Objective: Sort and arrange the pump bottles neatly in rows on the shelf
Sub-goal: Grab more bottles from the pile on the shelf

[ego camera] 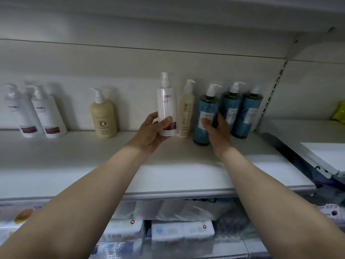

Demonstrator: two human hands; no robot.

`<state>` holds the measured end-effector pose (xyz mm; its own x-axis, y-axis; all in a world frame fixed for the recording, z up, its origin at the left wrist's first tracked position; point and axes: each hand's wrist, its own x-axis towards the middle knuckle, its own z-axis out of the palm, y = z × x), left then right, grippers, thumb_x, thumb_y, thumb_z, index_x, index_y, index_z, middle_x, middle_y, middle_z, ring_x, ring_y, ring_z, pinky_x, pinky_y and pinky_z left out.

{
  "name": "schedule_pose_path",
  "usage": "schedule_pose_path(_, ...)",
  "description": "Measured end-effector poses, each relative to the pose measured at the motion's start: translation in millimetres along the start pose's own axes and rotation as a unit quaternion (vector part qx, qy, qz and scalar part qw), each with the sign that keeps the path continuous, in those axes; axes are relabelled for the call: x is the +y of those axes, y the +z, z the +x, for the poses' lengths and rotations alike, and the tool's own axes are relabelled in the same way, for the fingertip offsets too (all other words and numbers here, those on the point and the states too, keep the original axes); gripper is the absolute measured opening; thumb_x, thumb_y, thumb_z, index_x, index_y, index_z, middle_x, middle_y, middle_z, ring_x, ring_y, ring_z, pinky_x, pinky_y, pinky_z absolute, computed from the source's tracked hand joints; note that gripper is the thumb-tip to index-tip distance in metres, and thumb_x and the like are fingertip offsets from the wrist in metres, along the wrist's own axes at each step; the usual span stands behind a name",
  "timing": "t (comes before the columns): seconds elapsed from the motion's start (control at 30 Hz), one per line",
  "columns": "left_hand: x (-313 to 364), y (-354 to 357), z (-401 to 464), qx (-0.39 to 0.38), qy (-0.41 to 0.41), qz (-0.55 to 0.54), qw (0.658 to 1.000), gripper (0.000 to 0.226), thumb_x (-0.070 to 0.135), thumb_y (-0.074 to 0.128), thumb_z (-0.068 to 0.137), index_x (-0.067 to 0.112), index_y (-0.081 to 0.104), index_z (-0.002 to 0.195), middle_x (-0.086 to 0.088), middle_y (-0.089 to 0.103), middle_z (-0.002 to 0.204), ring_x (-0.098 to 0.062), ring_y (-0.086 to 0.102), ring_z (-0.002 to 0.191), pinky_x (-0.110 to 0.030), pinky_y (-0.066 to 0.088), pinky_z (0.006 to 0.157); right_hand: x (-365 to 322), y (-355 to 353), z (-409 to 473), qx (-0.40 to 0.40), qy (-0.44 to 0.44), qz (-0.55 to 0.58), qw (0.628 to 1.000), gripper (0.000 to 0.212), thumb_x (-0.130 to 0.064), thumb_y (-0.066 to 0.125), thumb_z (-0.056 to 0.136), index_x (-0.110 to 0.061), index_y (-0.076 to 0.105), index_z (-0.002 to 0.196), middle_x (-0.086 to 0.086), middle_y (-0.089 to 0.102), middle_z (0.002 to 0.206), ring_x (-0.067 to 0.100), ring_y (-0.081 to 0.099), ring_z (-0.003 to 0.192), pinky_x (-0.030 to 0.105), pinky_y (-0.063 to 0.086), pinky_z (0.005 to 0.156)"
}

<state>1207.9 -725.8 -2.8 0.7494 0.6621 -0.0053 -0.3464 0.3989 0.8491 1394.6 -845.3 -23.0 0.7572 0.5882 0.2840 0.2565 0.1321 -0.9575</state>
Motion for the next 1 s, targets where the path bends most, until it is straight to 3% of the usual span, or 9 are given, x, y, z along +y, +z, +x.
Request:
schedule_pose_path(0.17,-5.4,8.5,1.9,-0.011,-0.008,0.011,1.0,0.059,0.009,0.071,0.083,0.012,0.046,0.137,-0.015,0.062,0.129,-0.033,0.062,0.116,-0.046,0.057,0.092,6.2,1.2,-4.6,0.038,0.01,-0.013,0.999,0.062,-0.028,0.069,0.094,-0.025,0.043,0.151,-0.005,0.05,0.15,0.013,0.046,0.137,0.033,0.042,0.109)
schedule_pose_path(0.3,-8.6,13.3,2.4,-0.016,-0.009,0.006,1.0,0.071,0.012,0.075,0.074,0.012,0.046,0.139,-0.016,0.062,0.13,-0.034,0.062,0.117,-0.048,0.056,0.093,16.7,4.9,-10.0,0.112,0.026,-0.043,0.992,0.064,-0.037,0.077,0.086,-0.024,0.052,0.143,-0.005,0.06,0.141,0.017,0.056,0.13,0.038,0.049,0.107)
schedule_pose_path(0.43,-9.5,16.8,3.3,-0.021,-0.003,0.003,1.0,0.067,0.011,0.074,0.076,0.011,0.047,0.138,-0.015,0.065,0.125,-0.032,0.064,0.113,-0.046,0.058,0.089,23.9,9.1,-12.7,0.17,0.071,-0.085,0.979,0.07,-0.051,0.079,0.077,-0.024,0.055,0.137,0.003,0.061,0.135,0.025,0.058,0.125,0.044,0.052,0.103)
schedule_pose_path(0.67,-14.8,20.4,7.7,-0.028,0.001,0.001,1.0,0.069,0.012,0.076,0.075,0.01,0.047,0.138,-0.015,0.067,0.123,-0.032,0.065,0.115,-0.049,0.056,0.094,24.4,18.4,-10.7,0.174,0.122,-0.057,0.975,0.063,-0.044,0.076,0.085,-0.026,0.052,0.141,0.001,0.061,0.137,0.027,0.065,0.114,0.046,0.059,0.091)
schedule_pose_path(0.87,-13.4,17.0,11.0,-0.038,-0.003,0.007,0.999,0.073,0.014,0.076,0.073,0.012,0.045,0.139,-0.015,0.063,0.13,-0.034,0.062,0.118,-0.05,0.054,0.096,24.4,15.9,-1.5,0.153,0.111,-0.098,0.977,0.055,-0.046,0.063,0.093,-0.032,0.049,0.144,0.0,0.056,0.144,0.028,0.058,0.125,0.048,0.053,0.101)
schedule_pose_path(1.0,-11.6,14.8,13.0,-0.039,0.001,0.008,0.999,0.073,0.014,0.077,0.072,0.011,0.046,0.139,-0.017,0.062,0.13,-0.034,0.062,0.118,-0.049,0.055,0.095,25.8,15.2,9.0,0.165,0.127,-0.082,0.975,0.058,-0.043,0.066,0.093,-0.024,0.047,0.144,0.003,0.056,0.142,0.03,0.058,0.125,0.048,0.051,0.103)
